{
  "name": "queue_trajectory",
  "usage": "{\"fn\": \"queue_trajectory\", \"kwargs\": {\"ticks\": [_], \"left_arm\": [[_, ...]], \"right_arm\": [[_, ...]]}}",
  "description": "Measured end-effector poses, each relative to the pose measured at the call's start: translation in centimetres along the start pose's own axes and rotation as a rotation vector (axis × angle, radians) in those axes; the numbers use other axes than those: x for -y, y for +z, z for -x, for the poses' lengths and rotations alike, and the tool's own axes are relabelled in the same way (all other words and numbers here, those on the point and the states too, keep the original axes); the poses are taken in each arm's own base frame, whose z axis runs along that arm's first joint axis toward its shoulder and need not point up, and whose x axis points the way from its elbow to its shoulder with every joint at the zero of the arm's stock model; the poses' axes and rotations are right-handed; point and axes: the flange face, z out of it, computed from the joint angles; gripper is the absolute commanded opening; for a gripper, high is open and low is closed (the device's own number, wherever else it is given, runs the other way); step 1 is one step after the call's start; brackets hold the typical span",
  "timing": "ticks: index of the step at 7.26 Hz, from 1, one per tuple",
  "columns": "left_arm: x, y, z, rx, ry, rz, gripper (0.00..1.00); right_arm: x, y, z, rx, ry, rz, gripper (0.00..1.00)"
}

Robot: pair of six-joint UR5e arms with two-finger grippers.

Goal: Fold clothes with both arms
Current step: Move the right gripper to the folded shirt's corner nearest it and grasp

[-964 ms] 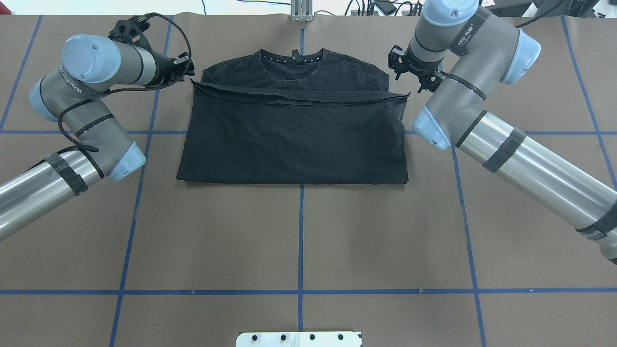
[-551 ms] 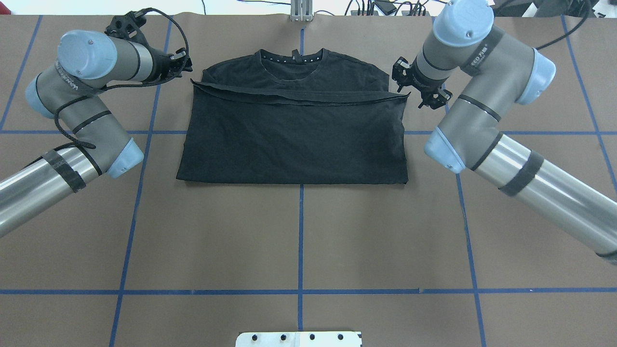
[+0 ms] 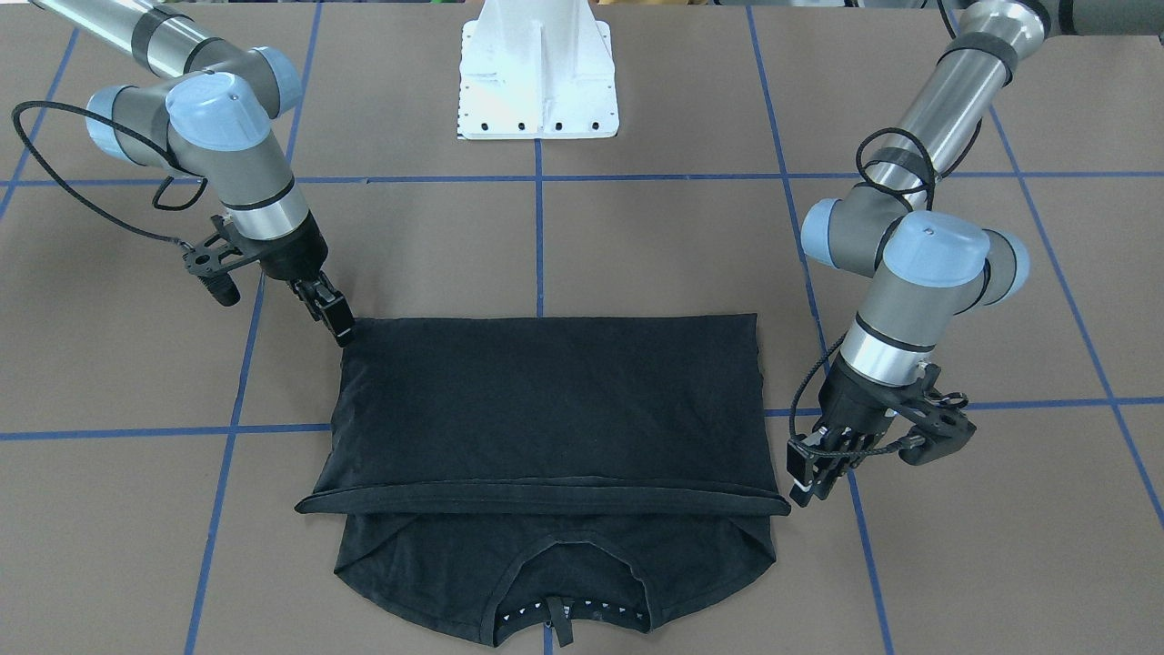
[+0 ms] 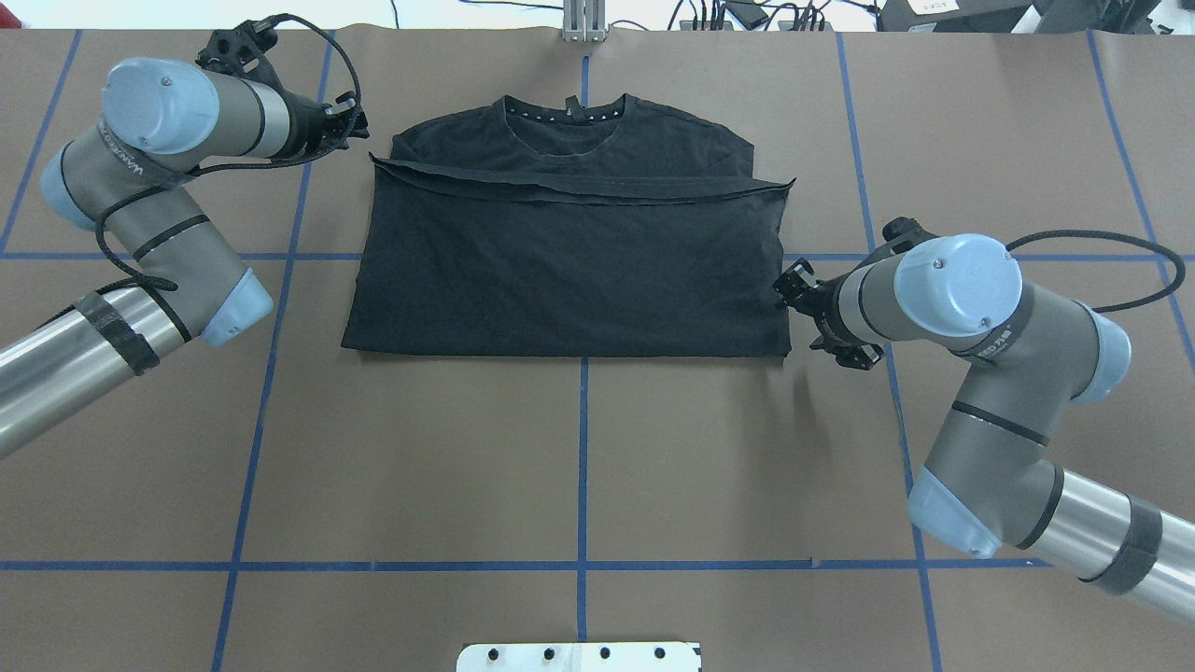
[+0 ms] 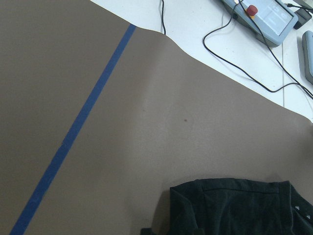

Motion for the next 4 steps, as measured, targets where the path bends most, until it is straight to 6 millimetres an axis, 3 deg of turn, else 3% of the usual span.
{"fn": "queue_trajectory", "kwargs": {"ticks": [4], "left_arm": [[0.0, -0.1, 0.0, 0.001, 0.002, -0.001, 0.4]], "right_arm": [[-3.2, 1.4, -1.1, -0.002, -0.013, 0.002, 0.67]]}}
